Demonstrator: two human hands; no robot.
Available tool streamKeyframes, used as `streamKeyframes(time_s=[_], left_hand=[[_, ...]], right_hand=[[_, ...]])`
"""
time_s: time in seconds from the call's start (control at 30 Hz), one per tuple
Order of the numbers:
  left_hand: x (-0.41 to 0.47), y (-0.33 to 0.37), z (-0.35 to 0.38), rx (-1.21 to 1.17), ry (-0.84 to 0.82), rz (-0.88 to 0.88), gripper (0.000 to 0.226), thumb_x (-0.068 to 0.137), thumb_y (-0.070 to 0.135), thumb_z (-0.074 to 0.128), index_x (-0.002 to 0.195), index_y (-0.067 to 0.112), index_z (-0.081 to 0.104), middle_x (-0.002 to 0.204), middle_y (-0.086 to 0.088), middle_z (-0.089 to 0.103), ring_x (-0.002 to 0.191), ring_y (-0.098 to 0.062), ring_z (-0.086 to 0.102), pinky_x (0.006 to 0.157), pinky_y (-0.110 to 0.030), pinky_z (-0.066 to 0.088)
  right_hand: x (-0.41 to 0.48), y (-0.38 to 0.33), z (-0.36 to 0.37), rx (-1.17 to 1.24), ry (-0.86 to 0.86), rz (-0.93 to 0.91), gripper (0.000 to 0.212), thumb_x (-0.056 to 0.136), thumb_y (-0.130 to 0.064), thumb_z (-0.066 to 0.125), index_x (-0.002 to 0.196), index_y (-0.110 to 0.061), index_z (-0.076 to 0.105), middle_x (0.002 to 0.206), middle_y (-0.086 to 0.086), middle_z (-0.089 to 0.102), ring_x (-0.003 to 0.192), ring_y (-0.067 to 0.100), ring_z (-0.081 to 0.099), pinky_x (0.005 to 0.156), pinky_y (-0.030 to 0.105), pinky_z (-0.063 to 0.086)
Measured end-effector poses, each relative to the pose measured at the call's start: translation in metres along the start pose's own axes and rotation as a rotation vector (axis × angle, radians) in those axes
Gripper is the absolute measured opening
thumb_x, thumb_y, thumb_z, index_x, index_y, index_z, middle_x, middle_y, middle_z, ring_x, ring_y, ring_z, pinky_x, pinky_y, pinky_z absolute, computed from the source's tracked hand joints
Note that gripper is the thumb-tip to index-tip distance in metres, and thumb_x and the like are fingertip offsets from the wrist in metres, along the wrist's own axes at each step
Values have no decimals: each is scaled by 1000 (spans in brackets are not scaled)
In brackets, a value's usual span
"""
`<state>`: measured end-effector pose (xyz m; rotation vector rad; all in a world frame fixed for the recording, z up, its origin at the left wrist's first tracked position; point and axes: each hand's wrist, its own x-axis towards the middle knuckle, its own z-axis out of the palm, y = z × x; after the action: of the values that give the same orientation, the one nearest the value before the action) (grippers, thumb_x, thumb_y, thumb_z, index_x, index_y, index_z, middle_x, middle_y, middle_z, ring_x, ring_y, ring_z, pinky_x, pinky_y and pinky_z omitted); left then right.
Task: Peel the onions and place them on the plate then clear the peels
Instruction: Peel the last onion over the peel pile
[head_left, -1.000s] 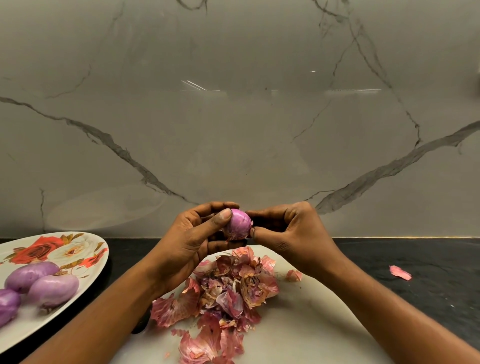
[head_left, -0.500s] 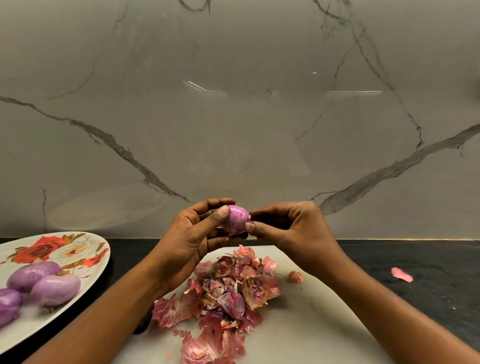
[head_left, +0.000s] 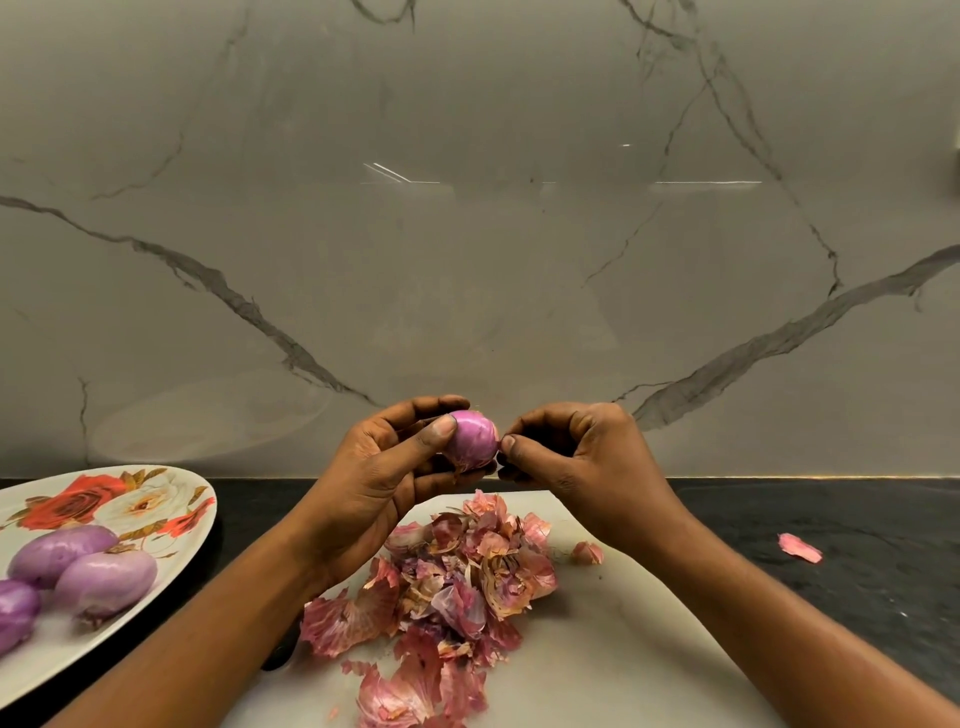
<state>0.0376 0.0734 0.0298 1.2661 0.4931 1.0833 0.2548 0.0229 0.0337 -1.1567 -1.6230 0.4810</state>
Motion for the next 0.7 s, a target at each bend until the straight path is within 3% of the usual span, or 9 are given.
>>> streamKeyframes(time_s=[0.2, 0.33, 0.57, 0.7], left_hand=[[1, 0, 0, -26, -13, -21, 40, 92, 18, 64, 130, 8, 69, 131, -22, 69, 109, -50, 72, 86, -43, 66], [1, 0, -1, -11, 2, 1, 39, 91, 18, 66, 129, 9, 70, 132, -20, 69, 113, -45, 72, 85, -40, 66], [1, 0, -3, 14, 10, 18, 42, 89, 13, 68, 131, 7, 66, 128, -17, 72, 117, -39, 72, 85, -39, 66], [1, 0, -2, 14, 9, 12, 42, 88, 13, 68, 130, 7, 66, 126, -16, 73, 114, -40, 73, 83, -39, 66]], right_hand=[[1, -1, -4, 31, 45, 28, 4, 93, -9, 78, 97, -9, 80, 83, 5, 80, 75, 14, 79, 73, 28, 66], [-1, -1, -3, 7, 0, -6, 13, 88, -7, 83, 101, -11, 82, 87, 1, 81, 81, 15, 79, 75, 30, 66], [-3, -2, -2, -1, -3, -61, 29, 82, -27, 88, 108, -15, 82, 95, -5, 81, 89, 11, 79, 80, 32, 66], [-2, 0, -4, 3, 7, -43, 22, 87, -25, 83, 107, -17, 83, 91, -4, 82, 85, 13, 79, 76, 34, 67]])
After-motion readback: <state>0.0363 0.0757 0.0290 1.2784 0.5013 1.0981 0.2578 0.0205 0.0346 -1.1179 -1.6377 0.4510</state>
